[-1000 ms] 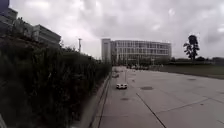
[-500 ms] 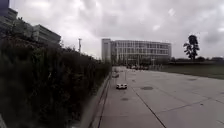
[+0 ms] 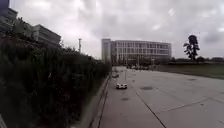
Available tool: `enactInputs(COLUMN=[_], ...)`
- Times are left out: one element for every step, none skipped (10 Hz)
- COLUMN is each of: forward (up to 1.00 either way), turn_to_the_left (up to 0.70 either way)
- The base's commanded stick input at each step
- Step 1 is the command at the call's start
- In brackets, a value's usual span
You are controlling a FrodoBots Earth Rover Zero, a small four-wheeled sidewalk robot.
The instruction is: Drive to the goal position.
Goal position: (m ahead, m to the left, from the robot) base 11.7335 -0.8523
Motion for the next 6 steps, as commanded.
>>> enactInputs(forward=[-0.7,-0.7,-0.7,-0.7,-0.7,-0.7], turn_to_the_left=[0.0,0.0,0.0,0.0,0.0,0.0])
